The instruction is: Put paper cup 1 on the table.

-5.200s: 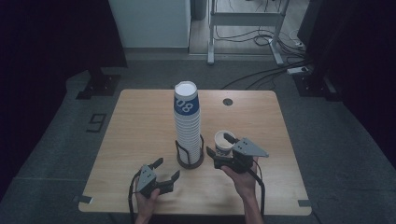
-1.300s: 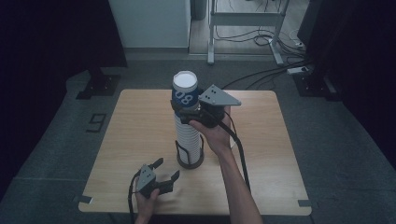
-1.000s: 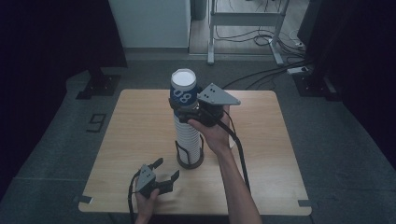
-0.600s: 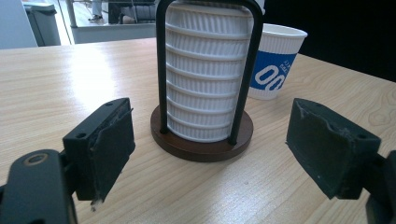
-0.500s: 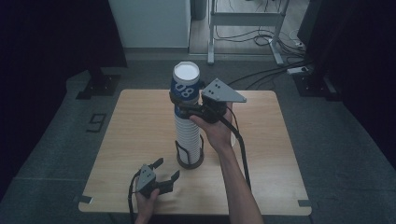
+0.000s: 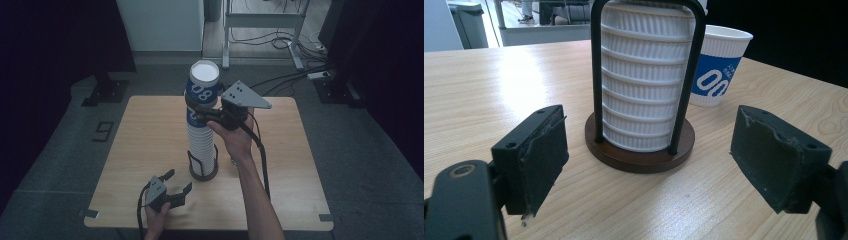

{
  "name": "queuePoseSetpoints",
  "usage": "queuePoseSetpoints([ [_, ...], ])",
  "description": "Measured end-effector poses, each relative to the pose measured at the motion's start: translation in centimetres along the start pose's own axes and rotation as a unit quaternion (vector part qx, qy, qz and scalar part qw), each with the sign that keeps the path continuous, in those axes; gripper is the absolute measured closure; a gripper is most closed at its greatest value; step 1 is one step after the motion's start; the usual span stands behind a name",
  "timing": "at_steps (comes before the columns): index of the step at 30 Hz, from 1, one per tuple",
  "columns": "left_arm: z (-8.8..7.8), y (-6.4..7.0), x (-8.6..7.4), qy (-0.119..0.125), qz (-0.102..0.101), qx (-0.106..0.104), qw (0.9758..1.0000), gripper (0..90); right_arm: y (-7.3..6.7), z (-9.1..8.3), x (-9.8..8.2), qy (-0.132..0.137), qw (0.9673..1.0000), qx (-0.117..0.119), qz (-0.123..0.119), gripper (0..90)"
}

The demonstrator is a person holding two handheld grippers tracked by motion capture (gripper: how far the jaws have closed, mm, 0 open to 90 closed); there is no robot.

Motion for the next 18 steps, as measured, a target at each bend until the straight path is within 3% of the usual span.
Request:
queuePoseSetpoints([
  [9, 0.0, 0.0, 0.0, 0.0, 0.0, 0.001, 1.0, 15.0, 0.1, -2.0, -0.4, -0.003, 1.0, 0.001, 0.009, 20.2],
  [18, 0.0, 0.0, 0.0, 0.0, 0.001, 0.001, 1.0, 15.1, 0.7, -4.2, -1.1, -0.012, 0.9994, -0.02, 0.026, 20.5],
])
Point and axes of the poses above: each handheld gripper's, and its own axes: z roughly forward along the jaws, x roughly out of its top, y roughly to its right, the point moved 1 cm from there along z, roughly forward along the jaws, and after that the axes turned 5 degrees about -y, right-handed, at the moved point
